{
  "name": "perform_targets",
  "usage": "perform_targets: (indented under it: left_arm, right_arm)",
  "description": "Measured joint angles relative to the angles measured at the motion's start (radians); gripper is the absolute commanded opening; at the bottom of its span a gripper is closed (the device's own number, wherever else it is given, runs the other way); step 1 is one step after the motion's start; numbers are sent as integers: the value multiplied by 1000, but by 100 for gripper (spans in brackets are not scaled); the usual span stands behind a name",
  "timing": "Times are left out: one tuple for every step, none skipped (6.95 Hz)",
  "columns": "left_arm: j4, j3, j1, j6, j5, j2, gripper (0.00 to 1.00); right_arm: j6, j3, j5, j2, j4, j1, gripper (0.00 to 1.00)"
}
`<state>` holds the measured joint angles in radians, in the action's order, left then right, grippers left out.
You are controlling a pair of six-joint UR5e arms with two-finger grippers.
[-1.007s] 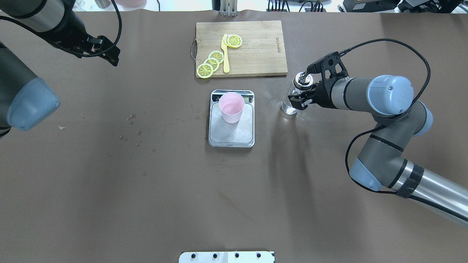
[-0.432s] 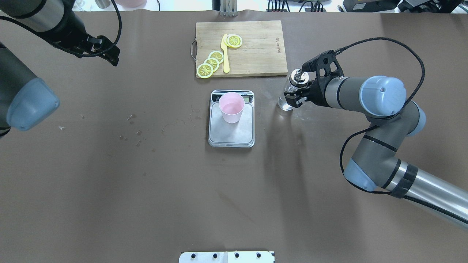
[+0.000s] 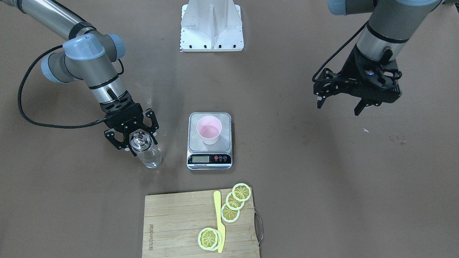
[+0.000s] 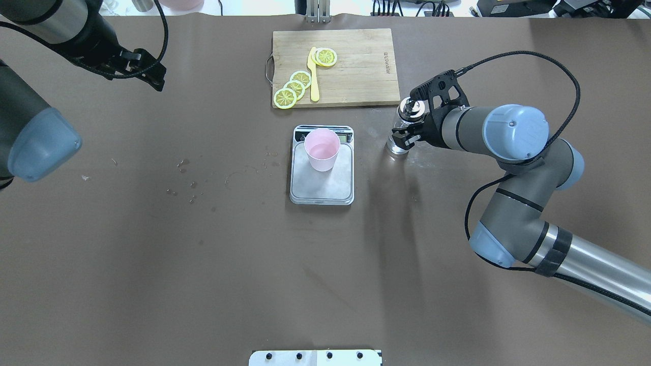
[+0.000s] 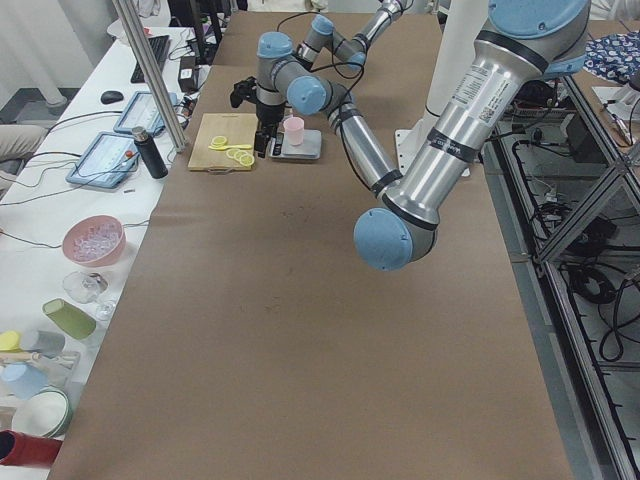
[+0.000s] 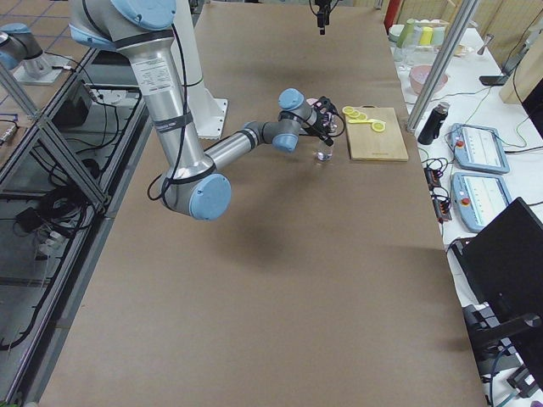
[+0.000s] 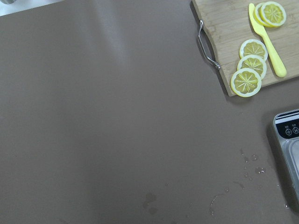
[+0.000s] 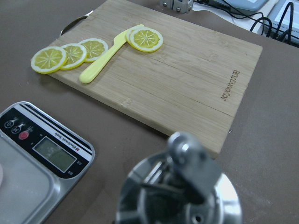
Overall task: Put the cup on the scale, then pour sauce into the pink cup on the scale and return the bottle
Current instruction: 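Lift the sauce bottle with the right gripper toward the pink cup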
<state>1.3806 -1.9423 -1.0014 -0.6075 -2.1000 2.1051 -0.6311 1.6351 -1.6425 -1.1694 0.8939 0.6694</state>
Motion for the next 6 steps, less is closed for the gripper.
perform_targets:
  left_arm:
    - [0,0,0,0,0,0,97]
    - [0,1,0,0,0,0,97]
    - [0,1,0,0,0,-1,97]
    - [0,0,-1,0,0,-1,97]
    - [0,-4,-2,0,0,-5,97]
    - [1,-13,-6,1,-2,-17,97]
  right_arm:
    - [12,42,-1,15,105,0,0]
    - [32,96,-2,26,213,0,0]
    - [52,147,-2,39,318,0,0]
    - [66,181,-1,52,399,1,0]
    - [72,199,2,68,464,2,0]
    - [77,207,5,86,524,3,0]
